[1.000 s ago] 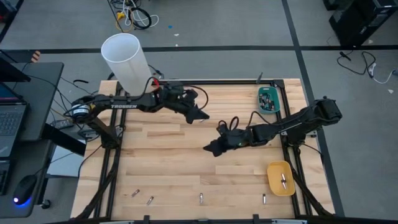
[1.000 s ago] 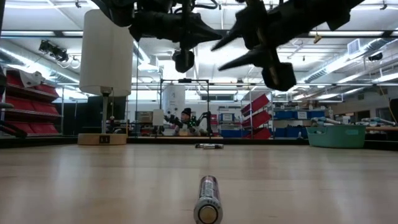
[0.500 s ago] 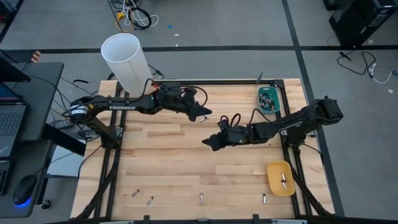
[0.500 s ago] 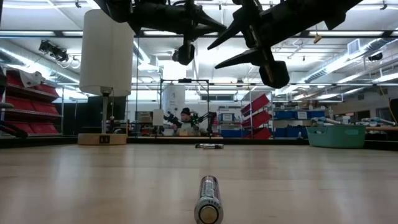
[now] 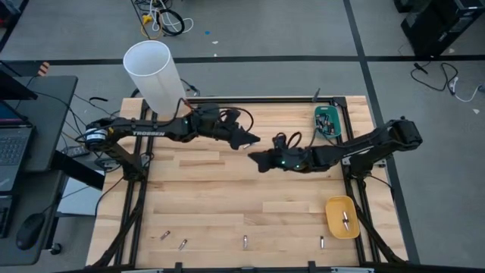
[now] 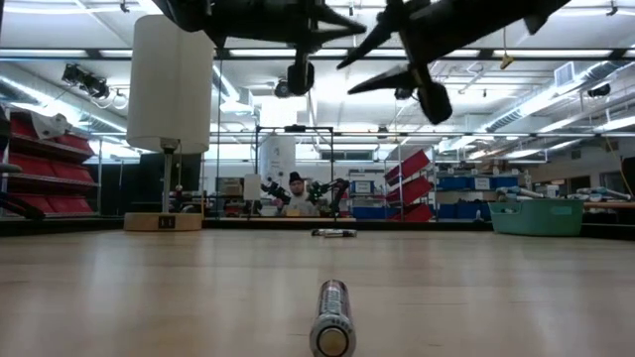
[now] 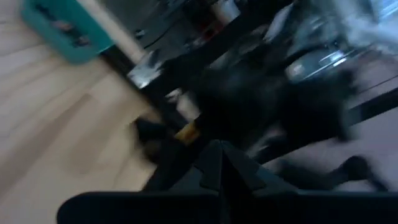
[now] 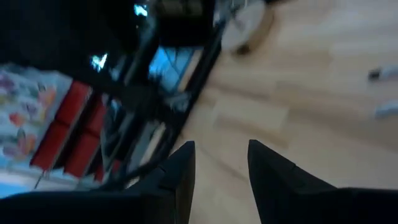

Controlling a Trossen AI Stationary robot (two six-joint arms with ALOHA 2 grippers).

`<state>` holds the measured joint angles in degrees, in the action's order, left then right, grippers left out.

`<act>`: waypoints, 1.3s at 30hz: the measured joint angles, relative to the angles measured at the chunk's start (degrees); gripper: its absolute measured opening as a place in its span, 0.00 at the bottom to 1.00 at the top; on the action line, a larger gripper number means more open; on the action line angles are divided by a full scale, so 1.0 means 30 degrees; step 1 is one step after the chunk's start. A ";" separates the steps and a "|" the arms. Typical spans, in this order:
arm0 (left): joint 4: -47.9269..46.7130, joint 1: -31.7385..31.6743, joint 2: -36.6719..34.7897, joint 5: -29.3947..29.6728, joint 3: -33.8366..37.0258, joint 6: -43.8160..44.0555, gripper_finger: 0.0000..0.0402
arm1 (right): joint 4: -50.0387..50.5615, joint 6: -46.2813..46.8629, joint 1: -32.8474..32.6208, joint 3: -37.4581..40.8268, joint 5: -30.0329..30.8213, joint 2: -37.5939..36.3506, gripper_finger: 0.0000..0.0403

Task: Sort batteries
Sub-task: Put the silver battery into the yellow bin

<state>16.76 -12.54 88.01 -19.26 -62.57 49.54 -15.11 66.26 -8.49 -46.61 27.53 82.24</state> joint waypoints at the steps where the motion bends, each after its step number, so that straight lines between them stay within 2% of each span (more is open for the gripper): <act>1: -0.0873 -0.0021 0.0000 0.0105 0.0000 -0.0646 0.02 | 0.0602 -0.0007 -0.0007 -0.0007 0.0530 -0.0349 0.33; 3: -0.3363 -0.0077 0.0000 0.1084 0.0000 -0.2338 0.02 | 0.2583 0.0244 0.0117 -0.0029 0.1076 -0.0955 0.33; 7: -0.9167 -0.0512 0.0043 0.3651 0.0000 -0.6355 0.03 | 0.7939 -0.0069 0.1174 -0.0017 0.0848 -0.1315 0.33; 9: -1.1104 -0.0785 0.0147 0.4408 0.0000 -0.7539 0.04 | 0.8698 -0.2916 0.2115 0.0000 -0.0206 -0.0830 0.33; 12: -1.2775 -0.1058 0.0160 0.4709 0.0007 -0.9400 0.06 | 0.7472 -0.7959 0.3907 -0.0073 -0.3299 0.0613 0.33; 15: -1.4217 -0.1092 0.0146 0.5591 0.0007 -1.0923 0.07 | 0.8140 -1.0362 0.5544 -0.0901 -0.5307 0.2496 0.33; 19: -1.6085 -0.1121 0.0146 0.6044 0.0000 -1.1324 0.07 | 0.9767 -1.3343 0.7206 -0.2443 -0.7099 0.4747 0.33; 24: -1.8931 -0.0673 0.0146 0.6159 0.0000 -1.1452 0.07 | 1.1484 -1.7185 0.8239 -0.4815 -0.8965 0.6810 0.31; 29: -2.0184 -0.0277 0.0146 0.7405 0.0007 -1.1477 0.07 | 1.2801 -1.9535 0.8859 -0.7205 -0.9380 0.8562 0.28; 39: -1.9979 0.0059 0.0146 0.7361 0.0000 -1.1433 0.07 | 1.6290 -2.1660 0.9277 -1.0362 -0.9408 1.1547 0.27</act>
<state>-43.17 -12.36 88.44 2.82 -62.57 15.25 33.76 1.28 19.34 -77.70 -0.69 116.88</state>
